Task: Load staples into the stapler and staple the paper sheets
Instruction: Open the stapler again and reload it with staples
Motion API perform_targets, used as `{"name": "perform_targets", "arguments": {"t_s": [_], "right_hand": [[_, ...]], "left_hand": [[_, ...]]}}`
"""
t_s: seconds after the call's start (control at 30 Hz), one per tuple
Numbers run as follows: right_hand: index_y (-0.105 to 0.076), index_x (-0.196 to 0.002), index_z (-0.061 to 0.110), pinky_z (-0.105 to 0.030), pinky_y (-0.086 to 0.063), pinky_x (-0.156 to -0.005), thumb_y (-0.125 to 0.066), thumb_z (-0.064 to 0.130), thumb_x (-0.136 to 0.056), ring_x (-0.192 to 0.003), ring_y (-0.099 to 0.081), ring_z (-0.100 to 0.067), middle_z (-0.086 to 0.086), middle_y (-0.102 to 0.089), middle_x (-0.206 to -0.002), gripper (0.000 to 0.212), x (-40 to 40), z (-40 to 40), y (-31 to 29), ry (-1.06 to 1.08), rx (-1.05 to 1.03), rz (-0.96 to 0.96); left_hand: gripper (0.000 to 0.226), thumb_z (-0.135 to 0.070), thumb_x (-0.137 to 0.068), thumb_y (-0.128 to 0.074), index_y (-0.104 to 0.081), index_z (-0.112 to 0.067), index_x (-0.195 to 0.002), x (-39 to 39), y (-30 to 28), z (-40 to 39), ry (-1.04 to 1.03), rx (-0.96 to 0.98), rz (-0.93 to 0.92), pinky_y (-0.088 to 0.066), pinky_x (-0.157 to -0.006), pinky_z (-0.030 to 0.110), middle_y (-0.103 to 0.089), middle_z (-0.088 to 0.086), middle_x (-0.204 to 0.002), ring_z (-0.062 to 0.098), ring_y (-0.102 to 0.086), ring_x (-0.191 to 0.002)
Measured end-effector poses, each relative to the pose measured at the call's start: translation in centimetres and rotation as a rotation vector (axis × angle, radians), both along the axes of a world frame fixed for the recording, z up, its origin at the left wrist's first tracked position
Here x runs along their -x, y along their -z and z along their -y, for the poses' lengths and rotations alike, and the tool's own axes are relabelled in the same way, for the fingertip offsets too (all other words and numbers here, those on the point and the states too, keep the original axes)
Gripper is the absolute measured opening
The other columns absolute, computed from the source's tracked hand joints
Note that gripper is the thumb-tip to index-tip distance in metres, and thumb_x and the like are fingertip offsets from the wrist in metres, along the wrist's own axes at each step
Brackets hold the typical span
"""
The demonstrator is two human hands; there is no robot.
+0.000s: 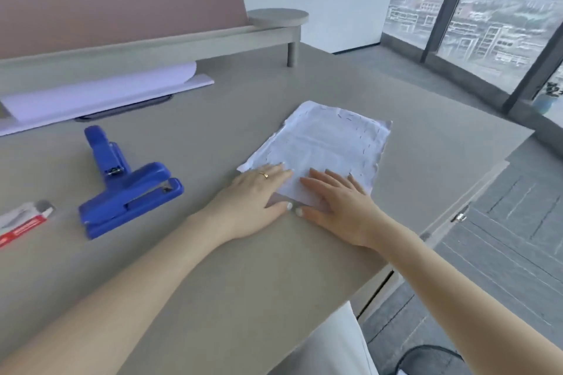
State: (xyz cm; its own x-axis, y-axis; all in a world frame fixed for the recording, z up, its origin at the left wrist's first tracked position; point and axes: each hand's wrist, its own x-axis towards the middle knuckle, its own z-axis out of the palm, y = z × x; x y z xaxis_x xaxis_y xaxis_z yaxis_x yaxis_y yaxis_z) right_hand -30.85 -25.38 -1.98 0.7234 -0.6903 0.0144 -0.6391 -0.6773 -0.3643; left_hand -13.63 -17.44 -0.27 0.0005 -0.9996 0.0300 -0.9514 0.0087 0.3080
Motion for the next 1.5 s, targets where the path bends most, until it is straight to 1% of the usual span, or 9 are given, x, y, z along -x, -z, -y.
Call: {"name": "perform_targets", "arguments": {"t_s": [0.13,0.33,0.47,0.73,0.97,1.13,1.27,1.37,1.5], "right_hand": [[-0.033,-0.139,0.033,-0.036,-0.006,-0.114,-0.040,0.048,-0.093,-0.143,-0.016,-0.016,0.010,-0.025,-0.153,0.049,-4.4,-0.1,-0.3,0.036,0.061,0.015],[-0.047,-0.128,0.034,-0.037,-0.018,-0.107,-0.043,0.040,-0.091,-0.135,-0.029,-0.021,0.012,-0.038,-0.145,0.037,-11.3,-1.8,-0.3,0.070,0.080,0.044],[-0.048,-0.126,0.033,-0.038,-0.017,-0.108,-0.042,0.040,-0.091,-0.134,-0.031,-0.020,0.013,-0.039,-0.144,0.037,-12.7,-2.4,0.3,0.093,0.105,0.067],[-0.044,-0.130,0.029,-0.042,-0.020,-0.107,-0.040,0.044,-0.091,-0.132,-0.032,-0.024,0.006,-0.039,-0.144,0.042,-11.6,-0.7,0.1,0.304,0.134,-0.008],[-0.043,-0.128,0.029,-0.037,-0.018,-0.106,-0.040,0.043,-0.091,-0.132,-0.030,-0.020,0.010,-0.038,-0.143,0.040,-13.5,-1.3,0.5,0.190,0.173,0.015],[-0.048,-0.115,0.020,-0.033,-0.022,-0.089,-0.045,0.049,-0.087,-0.114,-0.038,-0.022,0.004,-0.042,-0.127,0.040,-14.7,-0.9,-0.8,0.141,0.228,-0.034],[-0.050,-0.117,0.021,-0.026,-0.019,-0.083,-0.048,0.053,-0.079,-0.110,-0.040,-0.021,0.004,-0.040,-0.134,0.050,-18.1,-3.9,-1.4,-0.137,0.185,0.230],[-0.048,-0.121,0.024,-0.025,-0.024,-0.089,-0.039,0.053,-0.076,-0.112,-0.039,-0.017,0.005,-0.038,-0.136,0.054,-21.3,-6.7,-1.5,-0.394,0.032,0.350],[-0.045,-0.123,0.024,-0.026,-0.036,-0.094,-0.055,0.035,-0.087,-0.114,-0.042,-0.014,0.009,-0.041,-0.128,0.039,-24.7,-8.5,-0.9,-0.406,-0.385,0.521]], "left_hand": [[0.070,-0.037,-0.086,-0.056,-0.020,-0.024,-0.144,-5.6,-1.2,-5.4,-0.306,0.219,0.278,-0.019,-0.110,0.037,-0.020,0.001,-0.154,0.024,-0.019,-0.139],[0.047,-0.027,-0.085,-0.058,-0.041,-0.019,-0.127,-11.1,-2.0,-9.9,-0.655,0.032,0.079,-0.042,-0.072,0.035,-0.057,0.006,-0.114,0.029,-0.055,-0.097],[0.017,-0.023,-0.085,-0.055,-0.046,-0.012,-0.093,-12.7,-2.4,-8.9,-0.681,0.023,0.027,-0.028,-0.048,0.029,-0.046,0.000,-0.071,0.017,-0.044,-0.058],[0.024,0.003,-0.082,-0.049,-0.036,-0.010,-0.097,-15.2,-2.1,-1.5,-0.645,0.140,0.217,-0.024,-0.044,0.029,-0.042,0.006,-0.070,0.026,-0.042,-0.058],[0.011,-0.010,-0.089,-0.049,-0.044,-0.008,-0.099,-19.3,-3.2,1.8,-0.750,0.103,0.146,-0.020,-0.044,0.030,-0.045,0.006,-0.075,0.029,-0.043,-0.070],[0.036,-0.029,-0.092,-0.046,-0.047,-0.006,-0.120,-20.0,-2.7,-1.9,-0.833,0.421,0.379,-0.036,-0.085,0.043,-0.052,0.016,-0.125,0.035,-0.047,-0.109],[0.059,-0.023,-0.089,-0.051,-0.024,-0.013,-0.140,-20.6,-1.5,-4.9,-0.987,0.302,-0.075,-0.037,-0.090,0.041,-0.024,0.013,-0.149,0.035,-0.037,-0.123],[0.053,-0.019,-0.093,-0.042,-0.020,-0.018,-0.141,-20.2,-1.1,-5.6,-1.057,0.331,-0.522,-0.036,-0.067,0.030,-0.046,0.009,-0.131,0.028,-0.052,-0.089],[0.050,-0.016,-0.094,-0.037,-0.020,-0.021,-0.141,-19.1,-0.7,-7.0,-1.038,0.344,-0.563,-0.033,-0.066,0.026,-0.052,0.003,-0.123,0.022,-0.048,-0.081]]}}
